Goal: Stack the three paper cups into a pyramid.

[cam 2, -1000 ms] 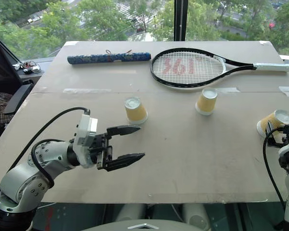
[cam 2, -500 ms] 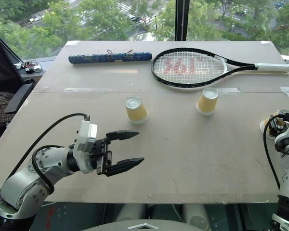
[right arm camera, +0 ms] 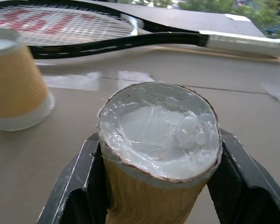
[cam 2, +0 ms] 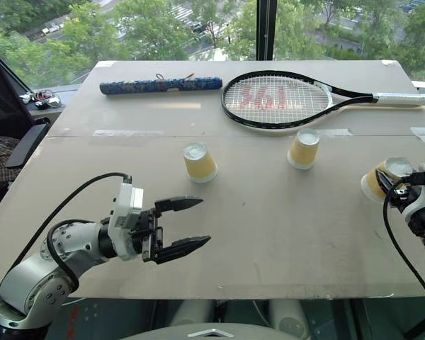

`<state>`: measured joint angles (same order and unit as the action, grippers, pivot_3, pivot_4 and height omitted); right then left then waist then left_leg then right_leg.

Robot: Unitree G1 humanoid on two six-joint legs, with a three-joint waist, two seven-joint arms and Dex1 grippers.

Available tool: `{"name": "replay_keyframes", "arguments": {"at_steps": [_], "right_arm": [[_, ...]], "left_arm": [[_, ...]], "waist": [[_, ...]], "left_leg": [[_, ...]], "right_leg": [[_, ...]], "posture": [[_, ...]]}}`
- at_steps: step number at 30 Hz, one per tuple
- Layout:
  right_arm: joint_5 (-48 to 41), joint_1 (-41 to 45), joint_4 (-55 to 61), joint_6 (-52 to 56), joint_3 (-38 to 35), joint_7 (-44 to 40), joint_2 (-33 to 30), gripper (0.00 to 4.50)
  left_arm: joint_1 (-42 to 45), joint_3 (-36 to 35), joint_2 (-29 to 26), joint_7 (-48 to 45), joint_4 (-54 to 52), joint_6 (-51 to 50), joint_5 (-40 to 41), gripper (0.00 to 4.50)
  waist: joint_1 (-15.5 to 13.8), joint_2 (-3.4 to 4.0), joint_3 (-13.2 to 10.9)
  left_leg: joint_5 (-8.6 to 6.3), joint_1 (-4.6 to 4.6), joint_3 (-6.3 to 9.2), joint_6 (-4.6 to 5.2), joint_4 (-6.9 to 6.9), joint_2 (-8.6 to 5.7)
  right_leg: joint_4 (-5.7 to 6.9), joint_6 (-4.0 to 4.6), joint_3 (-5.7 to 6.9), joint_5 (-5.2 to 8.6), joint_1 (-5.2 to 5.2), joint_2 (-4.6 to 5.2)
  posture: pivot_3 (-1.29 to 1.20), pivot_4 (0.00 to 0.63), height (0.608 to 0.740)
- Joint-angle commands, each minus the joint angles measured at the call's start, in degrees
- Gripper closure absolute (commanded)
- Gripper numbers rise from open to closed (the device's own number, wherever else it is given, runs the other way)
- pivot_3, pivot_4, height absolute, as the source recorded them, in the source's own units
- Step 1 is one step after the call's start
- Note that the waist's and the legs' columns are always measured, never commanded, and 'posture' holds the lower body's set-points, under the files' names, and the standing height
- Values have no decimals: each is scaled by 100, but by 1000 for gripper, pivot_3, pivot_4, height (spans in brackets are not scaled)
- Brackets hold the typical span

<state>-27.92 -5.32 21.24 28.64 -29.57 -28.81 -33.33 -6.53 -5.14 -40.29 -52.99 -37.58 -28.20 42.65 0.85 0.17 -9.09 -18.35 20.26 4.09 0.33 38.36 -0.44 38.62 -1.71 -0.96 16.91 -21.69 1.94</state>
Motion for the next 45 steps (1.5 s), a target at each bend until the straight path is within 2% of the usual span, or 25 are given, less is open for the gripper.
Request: {"name": "replay_keyframes", "arguments": {"at_steps": [1, 5, 7, 21, 26, 31, 35, 38, 41, 45], "right_arm": [[-284, -154, 607, -26, 281, -412, -81, 2448], [-277, -283, 850, -57, 586, -576, -142, 2448], [-224, -286, 795, -155, 719, -664, -143, 2448], [449, -217, -101, -1162, 1385, -1074, -37, 2448], [558, -343, -330, -1634, 1486, -1299, -25, 92], [275, -514, -55, -1731, 1212, -1480, -68, 37], [-251, -761, 553, -1536, 926, -1620, -158, 37], [-574, -909, 1031, -1436, 625, -1632, -278, 37], [-515, -1043, 1265, -1458, 455, -1522, -348, 37], [-398, -1219, 1381, -1466, 233, -1364, -351, 37]], "left_arm": [[-51, -148, -62, 99, -250, 54, 17, 0], [-162, -236, -82, 173, -295, 182, -119, 0], [-259, -332, -78, 344, -446, -75, 195, 0], [-405, -549, -130, 960, -874, -446, 507, 0], [-417, -560, -124, 1058, -872, -458, 522, 0], [-314, -465, -108, 1071, -745, -477, 507, 0], [133, -212, -26, 1160, -454, -597, 459, 0], [912, 378, 238, 1166, 45, -666, 202, 0], [1607, 903, 537, 1182, 617, -655, -202, 0], [2133, 1291, 889, 1122, 1145, -553, -532, 0]], "waist": [[-6, -1, -1], [-12, -3, -2], [-16, -6, -4], [-14, -9, -5], [-17, -12, -5], [-22, -11, -6], [-41, -10, -6], [-57, -11, -6], [-76, -23, -5], [-44, -29, -9]], "left_leg": [[0, 0, 1, 0, 0, 0], [0, 3, 2, -1, 1, -1], [0, 4, 2, -1, 1, -1], [10, 5, 6, -19, 0, -1], [10, 4, 6, -19, 1, -1], [11, 4, 6, -19, 1, -1], [10, 5, 11, -19, 1, -2], [9, 4, 12, -16, 3, -4], [9, 5, 16, -16, 10, -11], [12, 5, 16, -21, 10, -11]], "right_leg": [[0, 0, 1, 0, 0, 0], [-5, 0, 1, 0, 0, 1], [-8, 0, 2, 0, 0, 2], [-10, 0, 6, 0, 0, 2], [-10, 0, 6, 0, 2, 2], [-10, 0, 6, 0, 1, 3], [-9, 0, 10, 0, 2, 2], [-9, 0, 10, 0, 5, 2], [-6, -2, 12, -1, 9, -1], [-6, -3, 11, -2, 8, -2]], "posture": [[0, 150, 740], [0, 150, 740], [0, 150, 740], [0, 150, 740], [0, 150, 740], [0, 150, 740], [0, 150, 740], [0, 150, 740], [0, 150, 740], [0, 150, 740]]}}
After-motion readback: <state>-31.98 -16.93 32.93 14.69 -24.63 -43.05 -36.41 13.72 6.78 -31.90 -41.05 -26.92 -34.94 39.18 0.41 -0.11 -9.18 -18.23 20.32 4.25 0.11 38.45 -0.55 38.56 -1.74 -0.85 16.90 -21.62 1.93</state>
